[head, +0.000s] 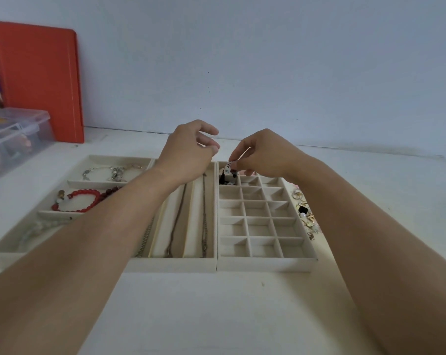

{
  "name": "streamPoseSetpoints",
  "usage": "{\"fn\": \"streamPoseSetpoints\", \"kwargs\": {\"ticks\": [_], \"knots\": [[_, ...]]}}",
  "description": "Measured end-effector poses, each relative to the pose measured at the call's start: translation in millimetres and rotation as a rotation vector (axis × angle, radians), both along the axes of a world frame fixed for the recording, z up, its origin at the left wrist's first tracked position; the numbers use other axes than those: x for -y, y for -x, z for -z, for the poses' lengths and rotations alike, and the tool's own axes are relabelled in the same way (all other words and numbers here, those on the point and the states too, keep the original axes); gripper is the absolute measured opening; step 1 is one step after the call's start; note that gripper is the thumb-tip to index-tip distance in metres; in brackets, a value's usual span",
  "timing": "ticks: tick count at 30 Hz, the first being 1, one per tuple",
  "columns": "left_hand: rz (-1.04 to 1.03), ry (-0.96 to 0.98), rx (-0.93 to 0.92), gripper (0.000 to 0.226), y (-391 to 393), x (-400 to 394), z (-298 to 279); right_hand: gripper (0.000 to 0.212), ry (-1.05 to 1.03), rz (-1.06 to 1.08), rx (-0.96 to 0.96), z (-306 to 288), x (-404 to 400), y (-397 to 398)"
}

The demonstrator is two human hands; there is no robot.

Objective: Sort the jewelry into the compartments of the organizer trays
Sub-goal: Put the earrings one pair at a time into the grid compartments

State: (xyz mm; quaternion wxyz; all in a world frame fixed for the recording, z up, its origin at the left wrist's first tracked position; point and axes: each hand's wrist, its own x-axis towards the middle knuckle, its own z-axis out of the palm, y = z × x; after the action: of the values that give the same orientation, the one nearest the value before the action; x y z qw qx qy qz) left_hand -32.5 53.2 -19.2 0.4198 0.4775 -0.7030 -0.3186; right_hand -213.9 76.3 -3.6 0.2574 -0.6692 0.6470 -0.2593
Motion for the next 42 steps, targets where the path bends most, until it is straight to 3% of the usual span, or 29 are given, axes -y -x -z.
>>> {"fn": "streamPoseSetpoints", "kwargs": {"ticks": [8,28,32,42], "knots": [[-0.008,0.005,0.02,0.022,0.7,-0.1,0.6,0.015,-0.064,-0.042,-0.038,4.1,-1.8,-0.6],[-0.005,-0.05,0.02,0.019,-0.4,-0.4,0.3,0.005,-0.018,0.017,-0.093,22.1,7.2,-3.5],[-0.003,-0.051,0.022,0.021,-0.1,-0.9,-0.5,0.014,0.035,0.103,-0.142,22.5,9.0,-3.6],[-0.009,-0.056,0.038,0.021,0.5,-1.5,0.1,0.007,0.008,0.115,-0.314,19.9,8.4,-8.7]]}}
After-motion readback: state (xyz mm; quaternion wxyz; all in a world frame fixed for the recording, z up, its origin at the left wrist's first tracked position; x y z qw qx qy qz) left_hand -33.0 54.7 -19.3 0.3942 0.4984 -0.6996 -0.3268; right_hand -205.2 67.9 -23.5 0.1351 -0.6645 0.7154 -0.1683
